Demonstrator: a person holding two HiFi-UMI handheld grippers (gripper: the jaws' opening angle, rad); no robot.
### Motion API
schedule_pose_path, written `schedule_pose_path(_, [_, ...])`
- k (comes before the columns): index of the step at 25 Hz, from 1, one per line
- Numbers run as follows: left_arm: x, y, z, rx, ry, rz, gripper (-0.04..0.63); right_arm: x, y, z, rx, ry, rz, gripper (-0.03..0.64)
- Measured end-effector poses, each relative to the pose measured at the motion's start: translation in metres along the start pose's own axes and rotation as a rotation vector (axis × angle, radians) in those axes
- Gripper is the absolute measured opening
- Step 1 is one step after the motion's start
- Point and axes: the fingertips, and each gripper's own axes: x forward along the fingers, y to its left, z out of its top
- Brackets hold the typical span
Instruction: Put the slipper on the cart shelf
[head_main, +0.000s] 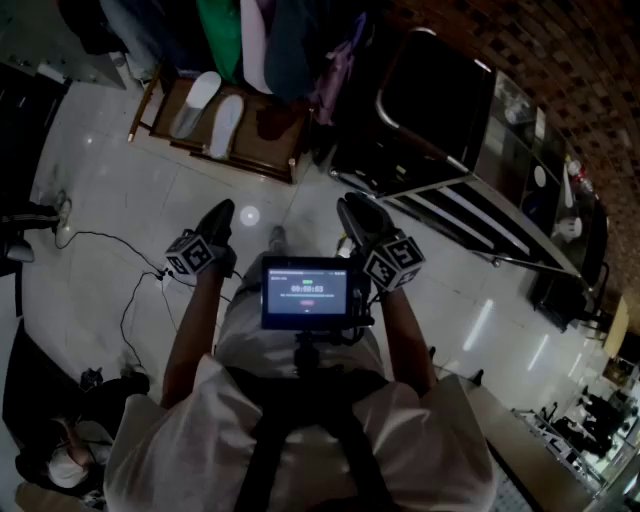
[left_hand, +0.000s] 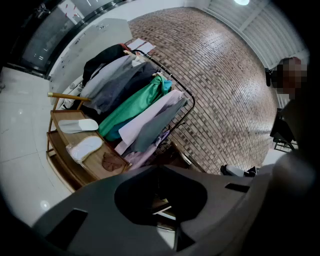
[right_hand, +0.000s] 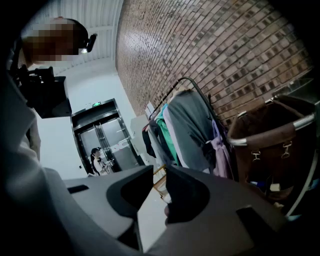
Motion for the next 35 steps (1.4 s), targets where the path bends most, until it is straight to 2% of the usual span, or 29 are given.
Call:
schedule_pose_path(4, [0.0, 0.012, -0.002, -0.012, 0.026, 0.011, 0.002, 0.008, 0.002, 0.006, -0.004, -0.006, -0.018, 0.094])
schedule_pose_path(12, [0.011, 0.076, 0.014, -0.008, 0.1, 0.028, 0.002, 0.067, 0.006, -0.003, -0.036, 0.009, -0.062, 0.094])
schedule_pose_path(15, [0.018, 0.102, 0.014, -0.017, 0.127, 0.042, 0.056, 0.083, 0.007, -0.006, -0.037, 0.023, -0.07, 0.094])
schedule_pose_path(20, [0.029, 0.151, 0.012, -0.039, 0.155, 0.085, 0.057, 0.111, 0.011, -0.01, -0.045, 0.046, -0.077, 0.094])
schedule_pose_path(29, [0.06, 0.208, 0.02, -0.044, 0.192, 0.11, 0.057, 0.164, 0.017, -0.019, -0.078, 0.098, -0.065, 0.094])
schedule_pose_path(31, [0.072, 0.223, 0.019, -0.045, 0.203, 0.117, 0.087, 0.174, 0.018, -0.021, -0.083, 0.117, -0.058, 0.094])
schedule_pose_path(35, [0.089, 0.256, 0.014, -0.037, 0.236, 0.16, 0.087, 0.191, 0.022, -0.028, -0.103, 0.161, -0.054, 0.094])
